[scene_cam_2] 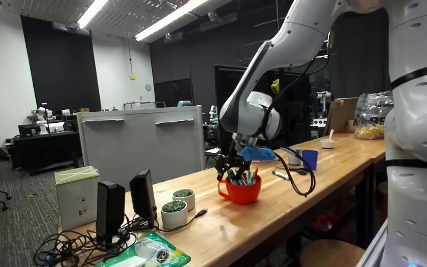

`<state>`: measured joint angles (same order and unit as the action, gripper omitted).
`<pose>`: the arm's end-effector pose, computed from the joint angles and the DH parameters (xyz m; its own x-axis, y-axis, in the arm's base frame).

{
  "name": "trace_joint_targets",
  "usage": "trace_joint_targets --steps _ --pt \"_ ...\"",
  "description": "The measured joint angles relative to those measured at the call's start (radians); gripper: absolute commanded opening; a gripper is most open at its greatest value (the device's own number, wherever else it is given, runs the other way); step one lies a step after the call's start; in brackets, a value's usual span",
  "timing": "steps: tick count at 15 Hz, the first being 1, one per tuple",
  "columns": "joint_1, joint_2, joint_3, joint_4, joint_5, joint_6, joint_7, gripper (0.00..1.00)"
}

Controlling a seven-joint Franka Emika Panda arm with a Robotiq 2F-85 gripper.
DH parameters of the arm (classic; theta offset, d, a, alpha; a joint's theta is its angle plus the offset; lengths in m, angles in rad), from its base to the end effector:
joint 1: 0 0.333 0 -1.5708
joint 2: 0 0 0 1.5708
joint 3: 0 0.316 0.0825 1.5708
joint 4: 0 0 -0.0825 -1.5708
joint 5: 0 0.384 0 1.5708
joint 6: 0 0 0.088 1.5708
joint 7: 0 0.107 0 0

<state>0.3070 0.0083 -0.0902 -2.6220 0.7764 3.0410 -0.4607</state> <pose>0.4502 0.0440 0.2801 0.9159 -0.1126 0.3854 -0.0403 -0.9808 -0.1909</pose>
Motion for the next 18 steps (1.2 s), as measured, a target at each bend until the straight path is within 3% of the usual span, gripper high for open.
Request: trace_joint_targets --steps 3,4,7,10,14,15,18 --pt "0.0 0.013 0.0 0.01 0.0 -0.001 0.0 1.0" --pt "0.0 0.015 0.0 0.012 0.0 -0.001 0.0 0.75" --pt "0.0 0.016 0.0 0.017 0.0 -0.001 0.0 0.61" --pt "-0.003 0.016 0.0 0.022 0.0 -0.001 0.0 0.34" --pt "-0.004 0.015 0.0 0.025 0.0 -0.001 0.0 0.07" --pt "-0.004 0.015 0.0 0.027 0.0 0.0 0.0 0.04" --pt "-0.004 0.012 0.0 0.031 0.0 0.0 -0.002 0.07"
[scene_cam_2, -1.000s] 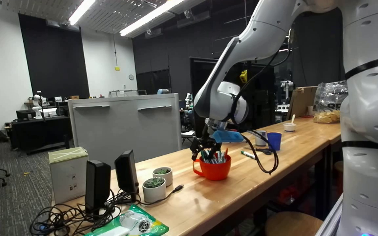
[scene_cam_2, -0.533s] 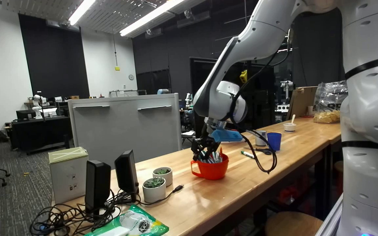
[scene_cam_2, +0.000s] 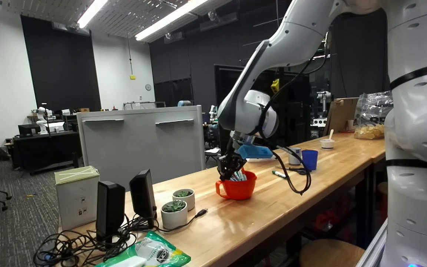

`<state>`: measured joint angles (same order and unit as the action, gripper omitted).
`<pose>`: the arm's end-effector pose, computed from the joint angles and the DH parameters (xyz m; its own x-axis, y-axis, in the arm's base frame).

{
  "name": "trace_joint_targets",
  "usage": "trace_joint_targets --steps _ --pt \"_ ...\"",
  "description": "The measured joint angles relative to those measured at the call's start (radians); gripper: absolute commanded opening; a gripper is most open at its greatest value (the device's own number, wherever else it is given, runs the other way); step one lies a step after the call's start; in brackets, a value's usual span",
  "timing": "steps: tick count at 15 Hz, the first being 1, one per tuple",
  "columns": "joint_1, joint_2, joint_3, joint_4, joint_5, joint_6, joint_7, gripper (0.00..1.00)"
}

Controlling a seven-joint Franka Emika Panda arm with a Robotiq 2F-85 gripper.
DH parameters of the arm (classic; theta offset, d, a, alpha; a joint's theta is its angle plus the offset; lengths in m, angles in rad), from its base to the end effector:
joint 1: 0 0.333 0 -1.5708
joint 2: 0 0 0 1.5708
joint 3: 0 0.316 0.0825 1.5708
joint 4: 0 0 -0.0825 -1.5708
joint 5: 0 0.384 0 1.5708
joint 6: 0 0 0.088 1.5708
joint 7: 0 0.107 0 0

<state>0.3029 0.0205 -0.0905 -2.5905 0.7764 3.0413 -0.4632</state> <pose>0.4611 0.0443 0.2862 0.9078 -0.1154 0.4032 -0.0387 -0.9803 -0.1936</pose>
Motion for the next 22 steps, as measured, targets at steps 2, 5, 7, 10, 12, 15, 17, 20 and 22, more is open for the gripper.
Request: trace_joint_targets --steps 2,5,7,10,12,15,17,20,22 --pt "0.0 0.0 0.0 0.001 0.0 0.0 -0.002 0.07" --pt "0.0 -0.001 0.0 0.001 0.0 0.0 -0.003 0.07" --pt "0.0 -0.002 0.0 0.001 0.0 0.002 -0.004 0.07" --pt "0.0 -0.006 0.0 -0.001 0.001 0.007 -0.005 0.07" --pt "0.0 -0.011 0.0 -0.005 0.001 0.012 -0.007 0.07" --pt "0.001 -0.018 0.004 -0.014 0.001 0.019 -0.013 0.07" --pt "0.003 -0.023 0.008 -0.018 0.003 0.021 -0.016 0.07" --pt "0.006 -0.034 0.016 -0.025 0.004 0.023 -0.021 0.07" --pt "0.006 -0.045 0.021 -0.032 0.004 0.023 -0.023 0.07"
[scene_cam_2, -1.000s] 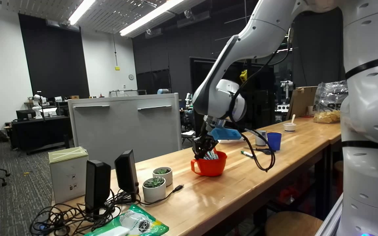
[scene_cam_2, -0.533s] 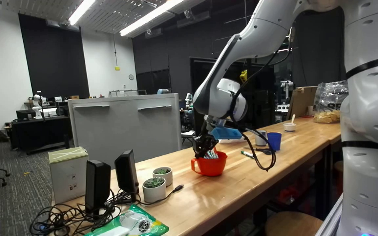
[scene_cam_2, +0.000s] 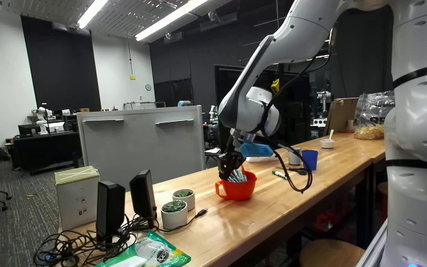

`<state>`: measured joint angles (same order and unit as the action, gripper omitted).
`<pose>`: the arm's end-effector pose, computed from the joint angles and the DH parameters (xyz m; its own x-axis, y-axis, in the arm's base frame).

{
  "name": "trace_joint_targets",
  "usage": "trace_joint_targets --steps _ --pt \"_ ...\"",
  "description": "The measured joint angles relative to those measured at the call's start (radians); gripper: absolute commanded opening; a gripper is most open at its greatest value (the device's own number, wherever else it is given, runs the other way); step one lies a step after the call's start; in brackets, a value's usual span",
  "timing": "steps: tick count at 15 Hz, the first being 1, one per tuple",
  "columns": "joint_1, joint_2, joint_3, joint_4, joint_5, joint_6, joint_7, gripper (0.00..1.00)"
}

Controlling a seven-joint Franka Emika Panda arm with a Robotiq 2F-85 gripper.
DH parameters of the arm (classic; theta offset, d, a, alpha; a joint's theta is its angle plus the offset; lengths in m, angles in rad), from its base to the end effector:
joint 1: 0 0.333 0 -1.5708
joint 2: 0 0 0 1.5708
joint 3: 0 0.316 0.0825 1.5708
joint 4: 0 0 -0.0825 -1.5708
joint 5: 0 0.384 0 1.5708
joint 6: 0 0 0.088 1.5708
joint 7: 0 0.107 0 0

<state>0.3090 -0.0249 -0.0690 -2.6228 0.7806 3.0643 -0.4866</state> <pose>0.4512 0.0529 0.2970 0.8970 -0.0777 0.4352 0.0036 -0.9831 -0.1830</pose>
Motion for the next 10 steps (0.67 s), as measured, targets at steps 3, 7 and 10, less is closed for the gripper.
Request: trace_joint_targets --steps 3,7,10 --pt "0.0 -0.017 0.002 -0.012 0.0 0.0 -0.005 0.07" --pt "0.0 -0.023 0.002 -0.021 0.0 0.0 -0.012 0.58" --pt "0.0 -0.023 0.002 -0.024 0.0 0.0 -0.016 0.76"
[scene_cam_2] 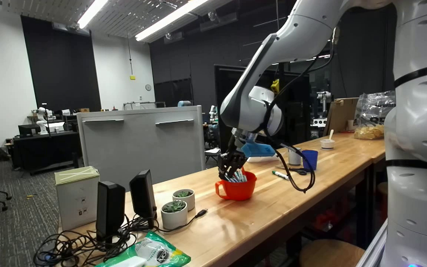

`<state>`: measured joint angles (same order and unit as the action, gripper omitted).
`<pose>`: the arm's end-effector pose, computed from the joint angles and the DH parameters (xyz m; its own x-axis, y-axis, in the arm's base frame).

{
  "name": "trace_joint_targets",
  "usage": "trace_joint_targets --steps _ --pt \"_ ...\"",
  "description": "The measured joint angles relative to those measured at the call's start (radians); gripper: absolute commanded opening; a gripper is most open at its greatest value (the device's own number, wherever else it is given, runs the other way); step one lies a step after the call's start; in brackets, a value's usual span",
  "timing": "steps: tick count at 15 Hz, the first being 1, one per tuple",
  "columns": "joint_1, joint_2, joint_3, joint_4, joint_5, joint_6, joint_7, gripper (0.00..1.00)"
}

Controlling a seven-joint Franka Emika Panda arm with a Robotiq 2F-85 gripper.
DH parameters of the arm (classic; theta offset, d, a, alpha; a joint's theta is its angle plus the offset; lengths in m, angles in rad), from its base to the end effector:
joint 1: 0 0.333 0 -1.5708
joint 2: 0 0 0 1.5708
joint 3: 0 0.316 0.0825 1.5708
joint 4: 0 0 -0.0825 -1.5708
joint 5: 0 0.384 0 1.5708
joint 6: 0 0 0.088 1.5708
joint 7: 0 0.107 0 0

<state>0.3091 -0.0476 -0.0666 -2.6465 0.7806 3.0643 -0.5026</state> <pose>0.4437 0.0523 0.2981 0.8976 -0.0601 0.4368 0.0203 -0.9840 -0.1771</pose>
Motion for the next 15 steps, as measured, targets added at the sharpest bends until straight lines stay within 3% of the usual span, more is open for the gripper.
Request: trace_joint_targets --steps 1,4,6,8,14,15 --pt "0.0 0.0 0.0 0.0 0.0 0.0 -0.001 0.82" --pt "0.0 0.0 0.0 0.004 0.0 0.0 -0.003 0.81" --pt "0.0 0.0 0.001 0.007 0.0 -0.001 -0.004 0.56" --pt "0.001 0.001 0.001 0.01 0.0 -0.001 -0.005 0.5" --pt "0.001 0.006 0.001 0.019 0.0 -0.006 -0.015 0.01" --pt "0.001 0.007 0.001 0.02 0.0 -0.007 -0.018 0.0"
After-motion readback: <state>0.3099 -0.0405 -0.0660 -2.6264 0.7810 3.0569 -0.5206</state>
